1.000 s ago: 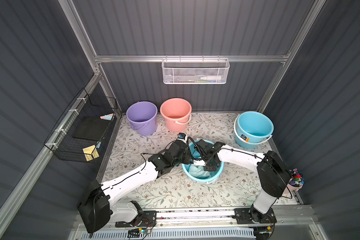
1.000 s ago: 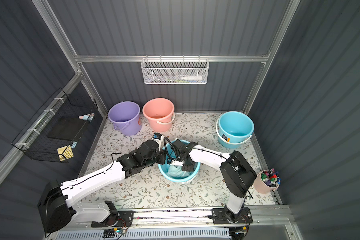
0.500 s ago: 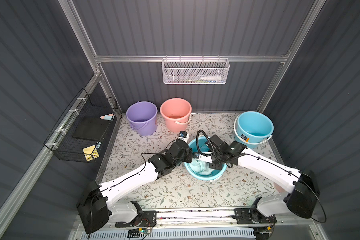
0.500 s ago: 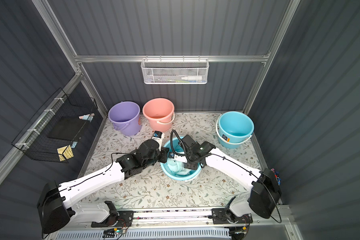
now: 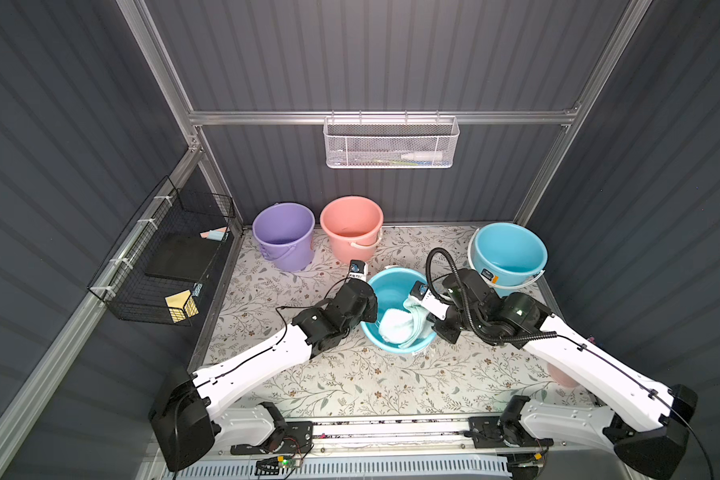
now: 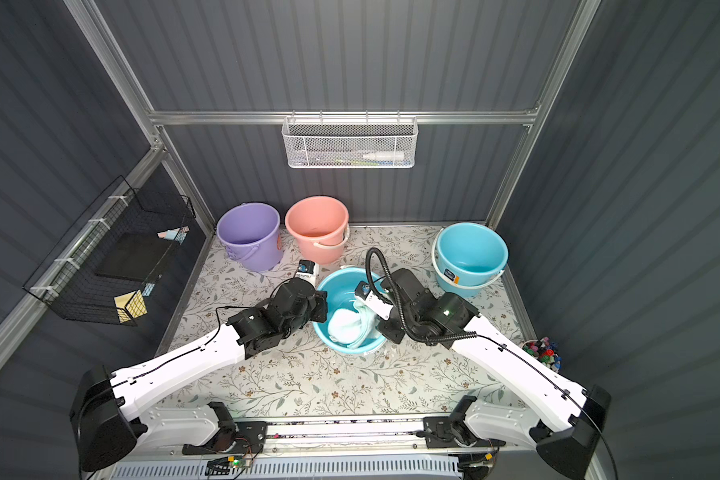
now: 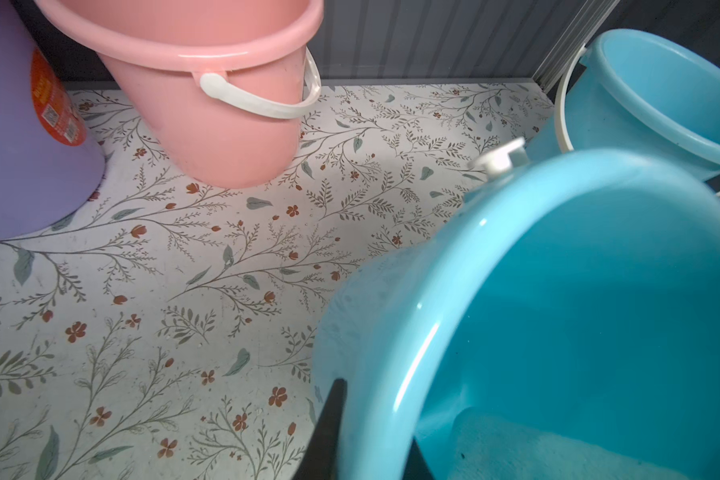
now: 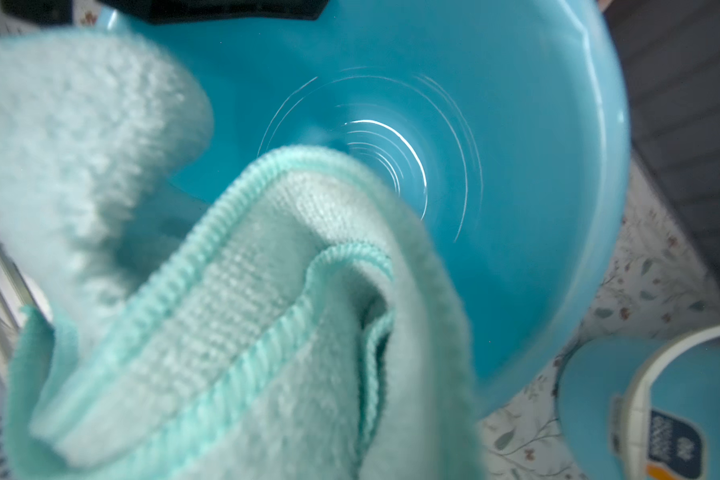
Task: Wipe the inside of the bucket with a cloth
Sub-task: Wipe the dirt from the inside of the bucket.
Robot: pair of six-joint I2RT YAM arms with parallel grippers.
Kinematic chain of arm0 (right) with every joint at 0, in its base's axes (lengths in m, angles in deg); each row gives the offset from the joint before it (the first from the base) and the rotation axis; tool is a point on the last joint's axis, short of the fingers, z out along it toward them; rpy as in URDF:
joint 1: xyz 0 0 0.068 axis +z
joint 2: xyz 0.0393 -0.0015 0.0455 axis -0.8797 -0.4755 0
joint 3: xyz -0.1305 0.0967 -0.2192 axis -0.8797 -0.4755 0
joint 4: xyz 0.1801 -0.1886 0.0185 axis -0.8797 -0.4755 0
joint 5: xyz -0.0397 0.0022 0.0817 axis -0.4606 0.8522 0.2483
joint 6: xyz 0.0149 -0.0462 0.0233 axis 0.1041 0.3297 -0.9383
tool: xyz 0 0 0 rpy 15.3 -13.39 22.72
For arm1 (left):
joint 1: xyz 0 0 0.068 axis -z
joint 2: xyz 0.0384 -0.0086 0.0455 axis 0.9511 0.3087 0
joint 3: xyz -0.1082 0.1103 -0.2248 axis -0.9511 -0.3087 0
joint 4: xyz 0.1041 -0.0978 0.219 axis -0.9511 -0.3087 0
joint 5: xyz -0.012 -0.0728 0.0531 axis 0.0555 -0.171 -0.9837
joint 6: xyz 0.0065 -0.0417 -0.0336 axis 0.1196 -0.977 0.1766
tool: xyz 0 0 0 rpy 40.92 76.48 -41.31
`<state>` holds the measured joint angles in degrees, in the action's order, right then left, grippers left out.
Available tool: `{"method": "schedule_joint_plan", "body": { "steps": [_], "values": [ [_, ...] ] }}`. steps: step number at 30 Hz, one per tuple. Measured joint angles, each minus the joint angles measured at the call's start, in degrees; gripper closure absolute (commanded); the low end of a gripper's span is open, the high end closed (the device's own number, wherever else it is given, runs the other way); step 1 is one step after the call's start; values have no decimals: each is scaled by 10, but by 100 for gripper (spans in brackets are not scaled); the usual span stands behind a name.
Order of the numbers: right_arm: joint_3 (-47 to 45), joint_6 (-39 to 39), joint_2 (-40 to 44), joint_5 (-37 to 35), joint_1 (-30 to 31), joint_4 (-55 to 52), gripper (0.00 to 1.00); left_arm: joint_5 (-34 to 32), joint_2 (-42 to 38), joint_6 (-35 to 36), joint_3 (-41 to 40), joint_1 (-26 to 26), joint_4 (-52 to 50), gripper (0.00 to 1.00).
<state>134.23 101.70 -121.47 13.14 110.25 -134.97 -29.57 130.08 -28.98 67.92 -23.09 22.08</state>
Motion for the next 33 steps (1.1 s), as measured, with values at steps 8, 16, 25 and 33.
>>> {"method": "schedule_joint_plan", "body": {
  "steps": [8,16,25,33],
  "values": [
    [56,-246,-21,3,46,-68,100,-23,-23,0,0,0,1,100],
    [88,-382,-112,27,46,-127,100,-25,-21,10,-1,0,-2,100],
    [148,-416,-222,50,46,-157,100,-16,-16,17,-6,0,-6,100],
    [202,-416,-324,63,46,-178,100,1,-17,17,-6,0,5,100]
  ]
}}
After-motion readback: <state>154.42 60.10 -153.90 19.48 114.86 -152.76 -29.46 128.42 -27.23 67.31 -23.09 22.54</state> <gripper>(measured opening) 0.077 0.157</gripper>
